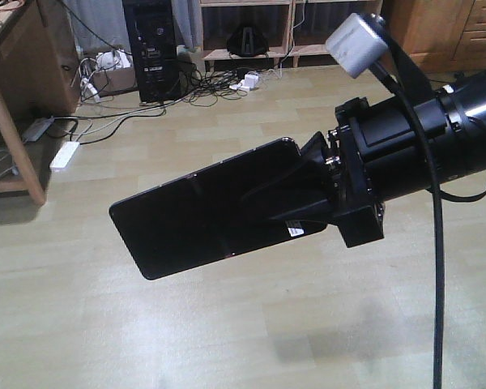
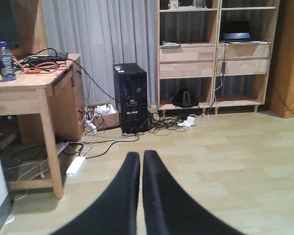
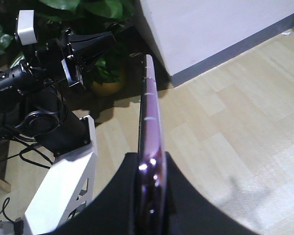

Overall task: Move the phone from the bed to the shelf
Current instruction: 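Hold the phone in the right gripper while the base turns away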

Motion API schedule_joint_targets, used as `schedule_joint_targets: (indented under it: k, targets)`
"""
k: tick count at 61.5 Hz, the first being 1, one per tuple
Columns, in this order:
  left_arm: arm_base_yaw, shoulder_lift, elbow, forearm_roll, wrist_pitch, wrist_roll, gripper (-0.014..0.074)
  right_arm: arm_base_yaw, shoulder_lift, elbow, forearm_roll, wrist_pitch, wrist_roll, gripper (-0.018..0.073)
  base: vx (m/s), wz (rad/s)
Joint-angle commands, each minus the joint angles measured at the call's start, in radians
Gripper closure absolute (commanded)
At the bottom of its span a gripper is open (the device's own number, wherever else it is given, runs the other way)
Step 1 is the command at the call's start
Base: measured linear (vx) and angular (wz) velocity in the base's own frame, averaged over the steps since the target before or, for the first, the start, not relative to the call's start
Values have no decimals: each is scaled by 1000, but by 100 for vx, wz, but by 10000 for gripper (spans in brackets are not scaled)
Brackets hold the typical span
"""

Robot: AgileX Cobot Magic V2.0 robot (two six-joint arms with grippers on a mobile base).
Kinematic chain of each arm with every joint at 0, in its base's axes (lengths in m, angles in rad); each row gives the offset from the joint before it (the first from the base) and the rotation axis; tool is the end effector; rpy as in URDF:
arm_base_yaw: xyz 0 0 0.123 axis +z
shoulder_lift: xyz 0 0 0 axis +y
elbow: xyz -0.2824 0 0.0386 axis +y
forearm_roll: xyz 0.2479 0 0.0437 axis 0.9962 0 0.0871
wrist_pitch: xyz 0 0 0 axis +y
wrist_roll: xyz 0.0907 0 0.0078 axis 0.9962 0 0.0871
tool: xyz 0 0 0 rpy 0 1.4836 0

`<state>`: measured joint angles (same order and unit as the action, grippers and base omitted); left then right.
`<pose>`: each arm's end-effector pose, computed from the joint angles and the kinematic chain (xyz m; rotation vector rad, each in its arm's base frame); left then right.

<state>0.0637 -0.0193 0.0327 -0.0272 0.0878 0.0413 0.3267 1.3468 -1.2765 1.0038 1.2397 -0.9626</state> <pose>0.0563 0.0034 0.1951 -0.0374 1.5846 0.0590 0.2187 0.1508 0.3873 -1.2220 1.9592 1.0761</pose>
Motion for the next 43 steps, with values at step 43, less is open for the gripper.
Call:
schedule_joint_targets:
  k: [43]
  targets:
    - [-5, -6, -25, -10, -72, -9, 595, -2, -30, -23, 77, 46, -6, 561, 38, -15]
